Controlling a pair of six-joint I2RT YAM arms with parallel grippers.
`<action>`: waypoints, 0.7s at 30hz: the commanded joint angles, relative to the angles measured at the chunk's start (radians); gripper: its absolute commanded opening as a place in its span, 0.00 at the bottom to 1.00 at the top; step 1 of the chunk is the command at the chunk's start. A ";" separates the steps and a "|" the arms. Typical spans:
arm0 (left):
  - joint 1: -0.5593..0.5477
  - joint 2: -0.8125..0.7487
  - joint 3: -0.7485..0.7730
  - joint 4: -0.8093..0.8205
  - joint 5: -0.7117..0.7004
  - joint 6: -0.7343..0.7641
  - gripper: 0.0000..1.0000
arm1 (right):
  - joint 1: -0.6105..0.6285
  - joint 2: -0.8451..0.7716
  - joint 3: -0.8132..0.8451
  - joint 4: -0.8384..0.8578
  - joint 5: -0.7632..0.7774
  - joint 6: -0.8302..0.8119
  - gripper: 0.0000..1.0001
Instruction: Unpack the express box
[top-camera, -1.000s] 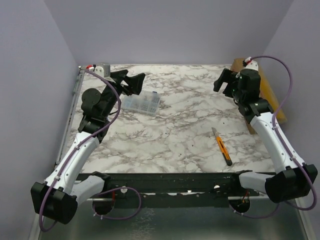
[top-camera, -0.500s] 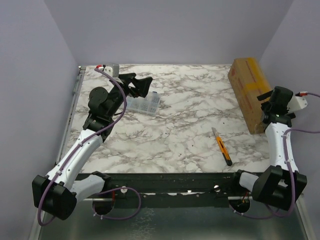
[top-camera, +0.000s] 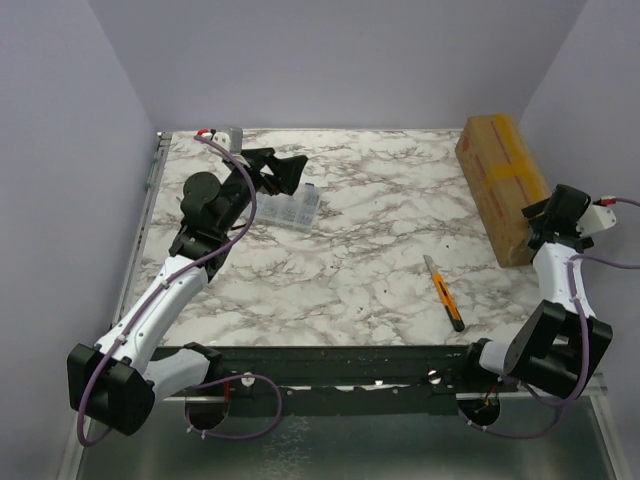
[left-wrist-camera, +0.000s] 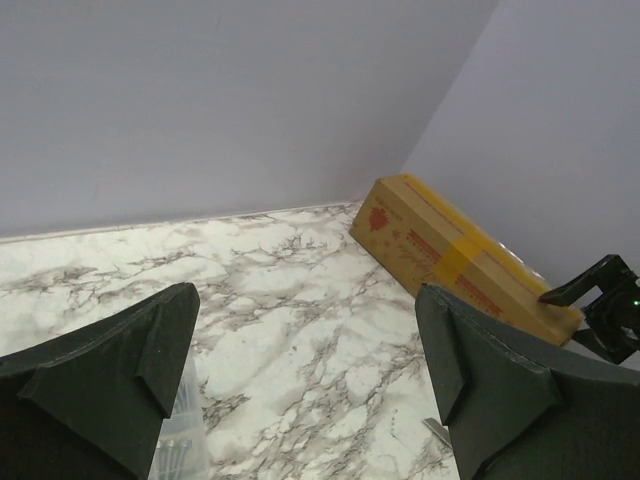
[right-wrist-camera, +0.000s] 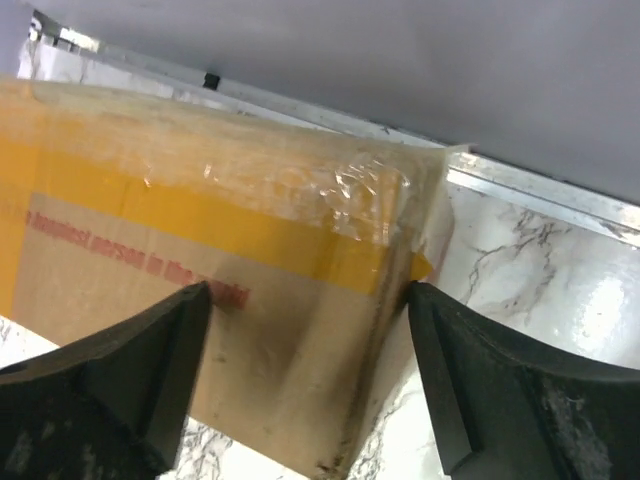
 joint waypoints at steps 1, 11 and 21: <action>-0.008 0.008 0.004 0.006 0.024 -0.014 0.99 | 0.016 0.000 -0.075 0.170 -0.261 -0.128 0.80; -0.010 0.019 0.010 -0.008 0.011 -0.019 0.99 | 0.458 -0.147 -0.219 0.296 -0.482 -0.297 0.75; -0.016 0.044 0.017 -0.023 0.012 -0.016 0.99 | 0.492 -0.215 -0.049 0.115 -0.287 -0.339 1.00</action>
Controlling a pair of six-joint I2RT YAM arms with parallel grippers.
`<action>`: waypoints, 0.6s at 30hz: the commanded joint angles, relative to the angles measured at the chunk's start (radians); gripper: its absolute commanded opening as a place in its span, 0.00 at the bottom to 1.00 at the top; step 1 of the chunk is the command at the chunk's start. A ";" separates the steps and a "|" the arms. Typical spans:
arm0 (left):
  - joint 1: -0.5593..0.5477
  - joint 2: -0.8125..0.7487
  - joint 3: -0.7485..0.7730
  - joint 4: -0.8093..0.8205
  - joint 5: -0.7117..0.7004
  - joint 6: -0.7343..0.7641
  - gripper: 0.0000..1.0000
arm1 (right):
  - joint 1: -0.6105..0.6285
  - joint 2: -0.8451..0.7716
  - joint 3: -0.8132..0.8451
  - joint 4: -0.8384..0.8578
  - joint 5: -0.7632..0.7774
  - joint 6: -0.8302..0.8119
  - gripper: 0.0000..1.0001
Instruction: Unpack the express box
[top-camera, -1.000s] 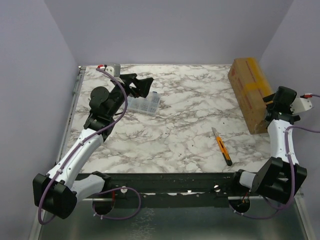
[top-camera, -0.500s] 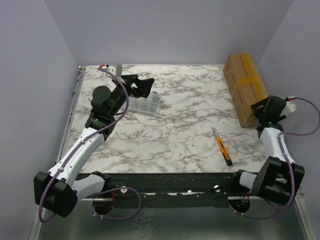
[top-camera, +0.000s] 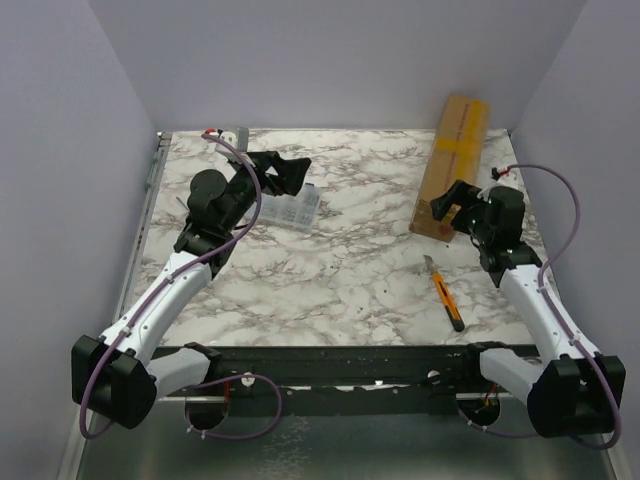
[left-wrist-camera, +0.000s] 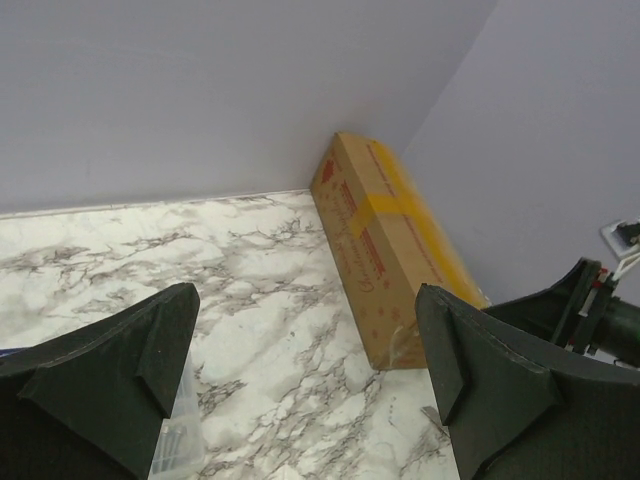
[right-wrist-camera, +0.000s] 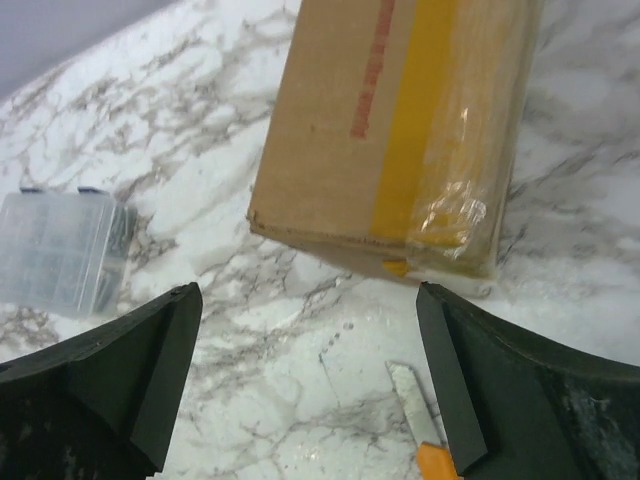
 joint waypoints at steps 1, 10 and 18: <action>-0.010 0.010 0.018 -0.016 0.011 -0.002 0.99 | -0.014 0.007 0.154 -0.085 0.217 -0.049 1.00; -0.020 0.040 0.026 -0.026 0.024 -0.010 0.99 | -0.236 0.513 0.649 -0.362 0.009 0.000 1.00; -0.021 0.081 0.043 -0.034 0.056 -0.036 0.99 | -0.257 0.779 0.835 -0.415 -0.191 -0.102 0.93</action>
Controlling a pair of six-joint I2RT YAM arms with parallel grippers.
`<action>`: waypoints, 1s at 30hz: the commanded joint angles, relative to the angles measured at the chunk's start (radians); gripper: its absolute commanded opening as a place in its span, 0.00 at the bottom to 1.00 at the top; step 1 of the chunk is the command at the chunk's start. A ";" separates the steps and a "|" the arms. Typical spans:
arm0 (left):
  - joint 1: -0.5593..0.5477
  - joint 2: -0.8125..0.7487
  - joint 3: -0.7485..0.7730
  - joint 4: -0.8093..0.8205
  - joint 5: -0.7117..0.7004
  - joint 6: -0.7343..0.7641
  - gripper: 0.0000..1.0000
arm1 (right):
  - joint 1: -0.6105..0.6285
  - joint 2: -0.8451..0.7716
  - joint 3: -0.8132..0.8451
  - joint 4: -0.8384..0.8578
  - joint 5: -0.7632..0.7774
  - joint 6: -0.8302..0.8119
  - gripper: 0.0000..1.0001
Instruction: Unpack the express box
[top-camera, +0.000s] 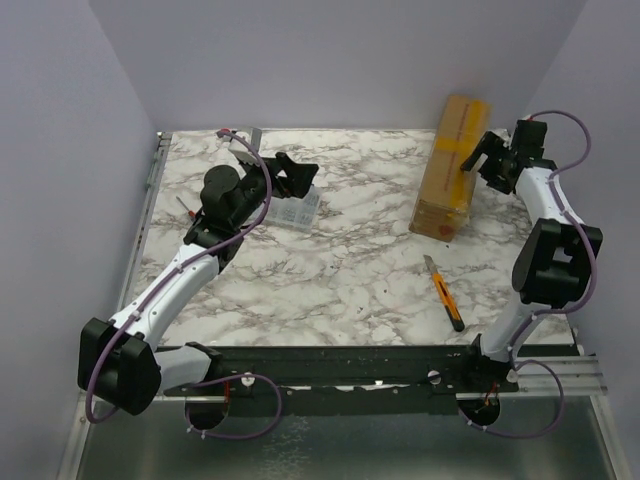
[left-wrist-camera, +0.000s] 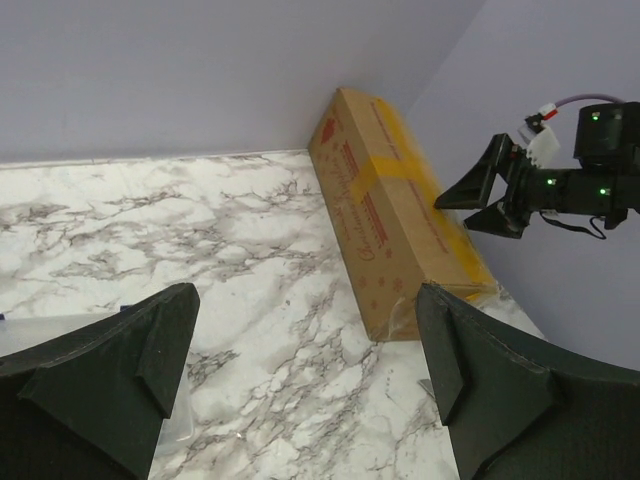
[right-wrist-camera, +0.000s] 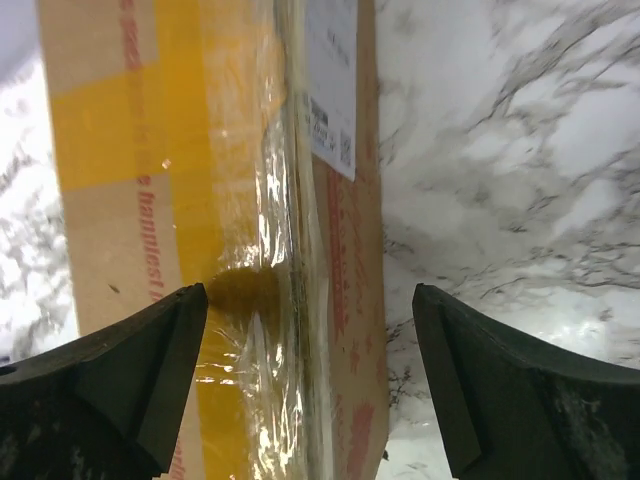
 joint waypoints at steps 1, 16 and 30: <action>-0.004 0.017 0.039 -0.015 0.045 -0.026 0.99 | 0.004 0.058 0.040 -0.068 -0.166 -0.059 0.91; -0.006 0.079 0.088 -0.104 0.025 -0.060 0.99 | 0.344 -0.140 -0.424 0.063 -0.151 -0.006 0.60; -0.035 0.345 0.186 -0.229 0.133 -0.170 0.96 | 0.522 -0.416 -0.656 0.161 -0.111 0.141 0.69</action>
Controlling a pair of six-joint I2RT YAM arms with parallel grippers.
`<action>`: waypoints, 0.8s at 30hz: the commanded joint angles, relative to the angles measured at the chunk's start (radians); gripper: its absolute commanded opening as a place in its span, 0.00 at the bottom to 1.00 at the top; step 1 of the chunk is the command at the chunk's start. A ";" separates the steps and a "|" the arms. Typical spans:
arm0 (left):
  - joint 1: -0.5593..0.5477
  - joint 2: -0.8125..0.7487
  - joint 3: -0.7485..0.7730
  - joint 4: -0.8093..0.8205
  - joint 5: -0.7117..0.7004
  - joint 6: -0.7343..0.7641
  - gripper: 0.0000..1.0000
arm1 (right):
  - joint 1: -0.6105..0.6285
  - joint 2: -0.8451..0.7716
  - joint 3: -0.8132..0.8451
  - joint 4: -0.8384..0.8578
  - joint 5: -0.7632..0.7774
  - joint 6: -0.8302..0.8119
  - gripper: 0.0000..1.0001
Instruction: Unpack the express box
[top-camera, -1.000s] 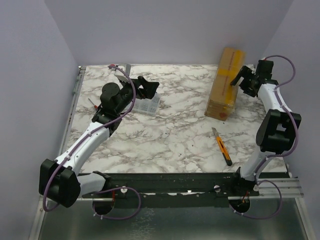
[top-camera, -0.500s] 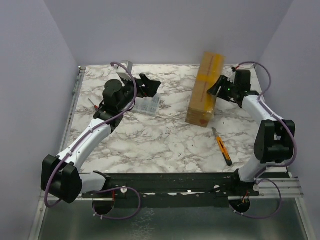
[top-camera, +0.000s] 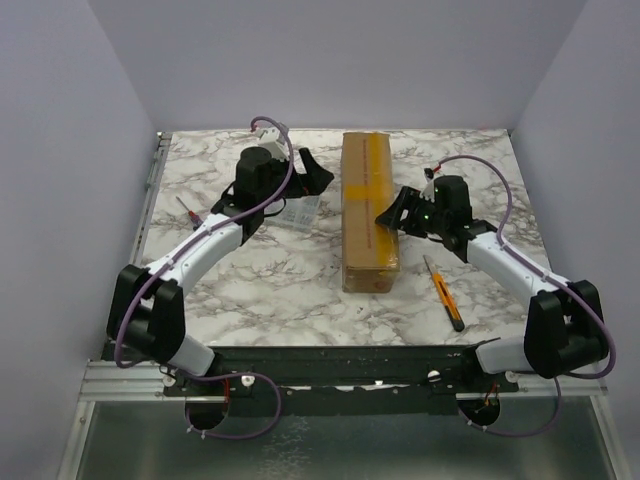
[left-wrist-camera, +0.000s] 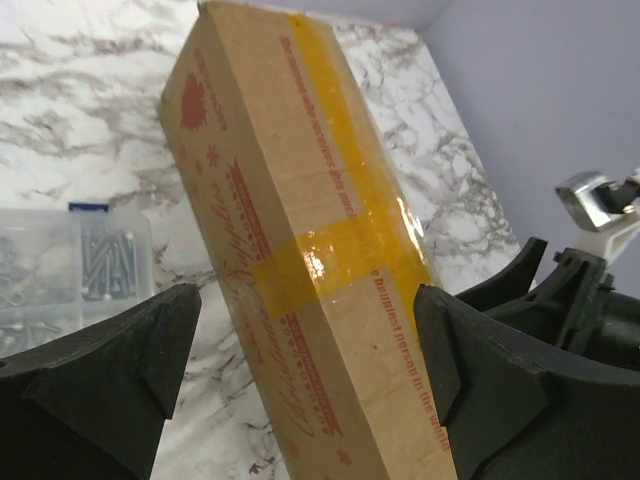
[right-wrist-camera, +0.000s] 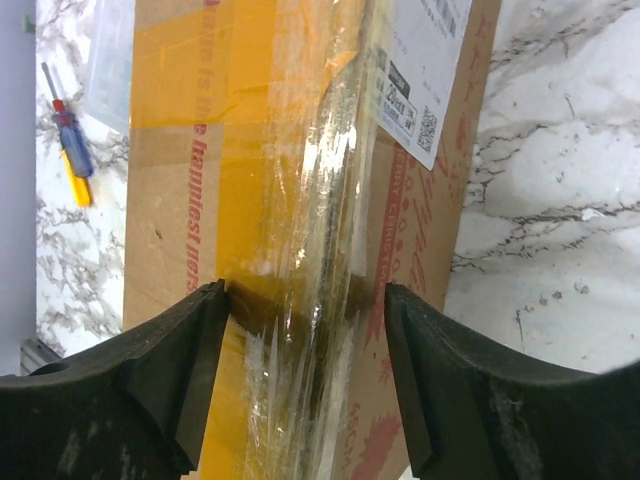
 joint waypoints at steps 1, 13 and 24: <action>-0.042 0.125 0.045 -0.057 0.114 -0.070 0.96 | 0.014 -0.022 -0.027 -0.157 0.071 -0.021 0.71; -0.136 0.248 0.088 -0.121 0.099 -0.035 0.91 | 0.040 -0.032 -0.046 0.019 -0.121 0.115 0.68; -0.136 0.345 0.139 -0.148 0.140 -0.032 0.82 | 0.075 -0.093 -0.010 0.039 -0.137 0.166 0.66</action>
